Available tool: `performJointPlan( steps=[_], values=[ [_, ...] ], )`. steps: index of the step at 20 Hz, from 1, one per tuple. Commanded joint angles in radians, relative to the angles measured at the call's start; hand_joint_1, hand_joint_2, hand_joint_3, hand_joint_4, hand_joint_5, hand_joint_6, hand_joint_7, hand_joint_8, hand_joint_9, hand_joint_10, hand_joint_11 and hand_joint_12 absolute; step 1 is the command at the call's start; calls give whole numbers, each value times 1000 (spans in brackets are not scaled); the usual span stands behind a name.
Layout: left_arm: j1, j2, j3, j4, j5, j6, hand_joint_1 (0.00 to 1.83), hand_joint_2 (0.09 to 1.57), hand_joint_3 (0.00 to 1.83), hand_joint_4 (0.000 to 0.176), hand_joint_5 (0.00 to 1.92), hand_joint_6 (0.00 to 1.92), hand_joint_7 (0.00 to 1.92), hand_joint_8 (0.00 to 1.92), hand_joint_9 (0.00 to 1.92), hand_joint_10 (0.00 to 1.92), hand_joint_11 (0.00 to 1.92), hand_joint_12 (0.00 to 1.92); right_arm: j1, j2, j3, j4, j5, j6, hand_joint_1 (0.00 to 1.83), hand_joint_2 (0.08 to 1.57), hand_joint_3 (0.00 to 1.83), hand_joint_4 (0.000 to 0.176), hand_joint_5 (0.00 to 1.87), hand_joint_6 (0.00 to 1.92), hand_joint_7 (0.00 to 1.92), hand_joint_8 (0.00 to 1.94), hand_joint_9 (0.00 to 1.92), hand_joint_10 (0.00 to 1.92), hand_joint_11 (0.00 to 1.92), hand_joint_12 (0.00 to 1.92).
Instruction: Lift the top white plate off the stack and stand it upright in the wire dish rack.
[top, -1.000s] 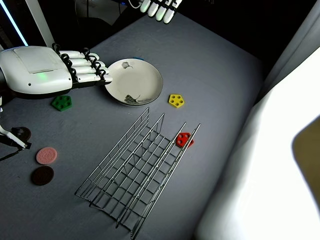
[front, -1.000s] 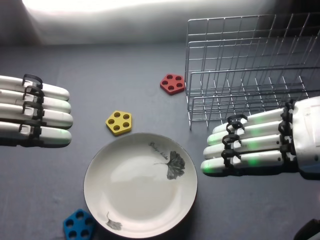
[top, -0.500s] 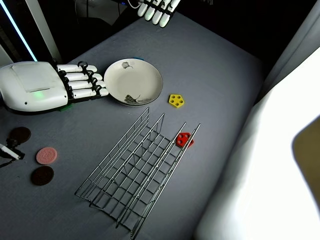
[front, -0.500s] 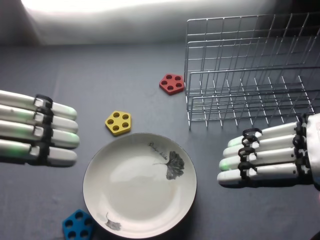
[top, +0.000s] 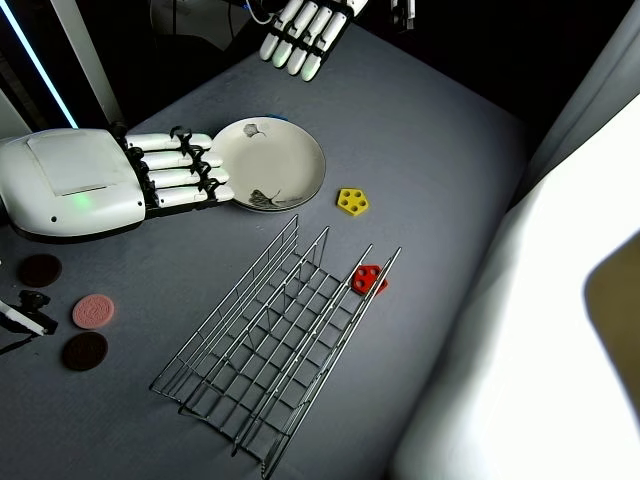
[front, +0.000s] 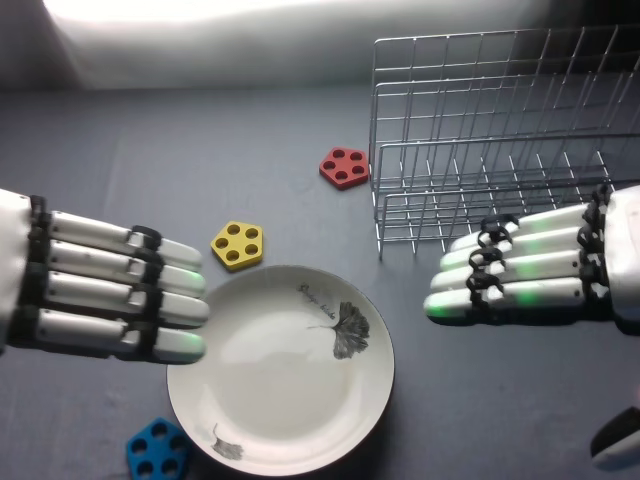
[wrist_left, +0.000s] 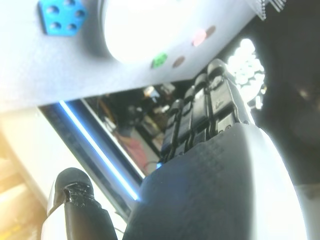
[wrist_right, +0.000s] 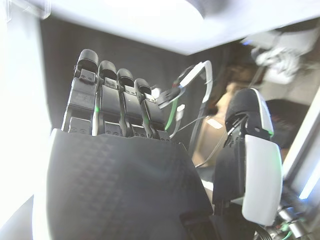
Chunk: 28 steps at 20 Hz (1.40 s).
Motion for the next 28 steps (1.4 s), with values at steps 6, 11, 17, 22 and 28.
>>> performJointPlan(
  steps=[6, 11, 17, 22, 28],
  values=[
    [-15, -43, -5, -37, 16, 25, 194, 909, 3, 0, 0, 0, 0, 0, 5, 0, 48, 22, 24, -3, 8, 51, 77, 49, 428, 1030, 0, 0, 43, 10, 74, 10, 96, 6, 148, 41],
    [-2, -77, 4, -18, 62, 51, 218, 907, 0, 0, 11, 2, 8, 1, 7, 1, 49, 20, 28, -12, -6, 40, 77, 49, 417, 1040, 3, 0, 31, 3, 66, 6, 88, 4, 145, 37],
    [-2, -108, 13, 2, 106, 70, 165, 915, 4, 0, 2, 0, 4, 1, 4, 1, 39, 13, 43, -12, -12, 26, 77, 50, 475, 1017, 0, 0, 36, 9, 81, 7, 105, 6, 153, 37],
    [8, -129, 18, 18, 137, 85, 179, 905, 1, 0, 11, 1, 28, 4, 32, 4, 58, 18, 34, -12, -4, 27, 87, 51, 403, 1028, 1, 0, 28, 2, 53, 1, 85, 3, 145, 29],
    [14, -147, 20, 42, 168, 108, 185, 904, 0, 0, 20, 5, 27, 5, 33, 4, 70, 21, 36, 0, -15, 27, 87, 51, 406, 1035, 0, 0, 21, 6, 80, 14, 114, 13, 157, 30]
  ],
)
